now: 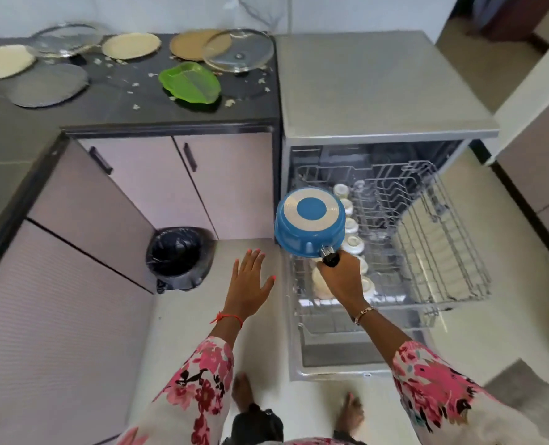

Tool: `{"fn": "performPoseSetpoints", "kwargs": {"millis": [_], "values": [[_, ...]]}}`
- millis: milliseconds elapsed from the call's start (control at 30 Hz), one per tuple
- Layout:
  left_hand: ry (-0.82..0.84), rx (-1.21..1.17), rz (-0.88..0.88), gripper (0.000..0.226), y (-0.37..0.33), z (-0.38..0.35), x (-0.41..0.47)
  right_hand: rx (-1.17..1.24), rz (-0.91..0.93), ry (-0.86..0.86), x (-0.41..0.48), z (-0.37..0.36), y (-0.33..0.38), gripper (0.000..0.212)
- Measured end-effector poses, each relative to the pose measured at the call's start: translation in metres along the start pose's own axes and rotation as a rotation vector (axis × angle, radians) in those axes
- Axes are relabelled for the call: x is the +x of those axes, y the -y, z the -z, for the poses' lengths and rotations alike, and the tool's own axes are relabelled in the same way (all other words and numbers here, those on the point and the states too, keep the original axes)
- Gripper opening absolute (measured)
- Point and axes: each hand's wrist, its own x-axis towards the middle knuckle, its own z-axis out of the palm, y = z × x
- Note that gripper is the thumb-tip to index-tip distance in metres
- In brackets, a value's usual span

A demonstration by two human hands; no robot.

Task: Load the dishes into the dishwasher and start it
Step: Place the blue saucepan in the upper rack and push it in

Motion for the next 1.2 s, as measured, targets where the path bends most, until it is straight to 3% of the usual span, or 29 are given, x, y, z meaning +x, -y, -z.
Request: {"fn": "performPoseSetpoints", "kwargs": {"millis": [133,233,367,500,600,967,1200], "values": [[0.036,-0.001,-0.027,0.087,-0.065,-0.044,-0.007,-0.005,-0.017,-0.01,0.004,0.065,-0.048,0.037],[0.047,-0.029,-0.027,0.087,-0.105,-0.068,-0.006,0.016,-0.04,-0.021,0.01,0.111,-0.082,0.027],[0.063,-0.03,-0.021,0.083,-0.136,-0.083,0.003,0.051,-0.02,-0.046,0.019,0.158,-0.104,0.04],[0.075,0.001,-0.022,0.063,-0.153,-0.085,0.024,0.059,-0.066,-0.095,0.039,0.179,-0.124,0.027],[0.039,0.009,-0.037,0.054,-0.155,-0.084,0.045,0.073,-0.119,-0.103,0.058,0.182,-0.134,0.025],[0.063,-0.012,0.006,0.054,-0.108,-0.089,0.171,0.11,-0.193,-0.082,0.187,0.143,-0.145,0.028],[0.014,0.032,0.02,0.058,-0.054,-0.113,0.264,0.088,-0.223,-0.132,0.279,0.094,-0.193,0.013]]}}
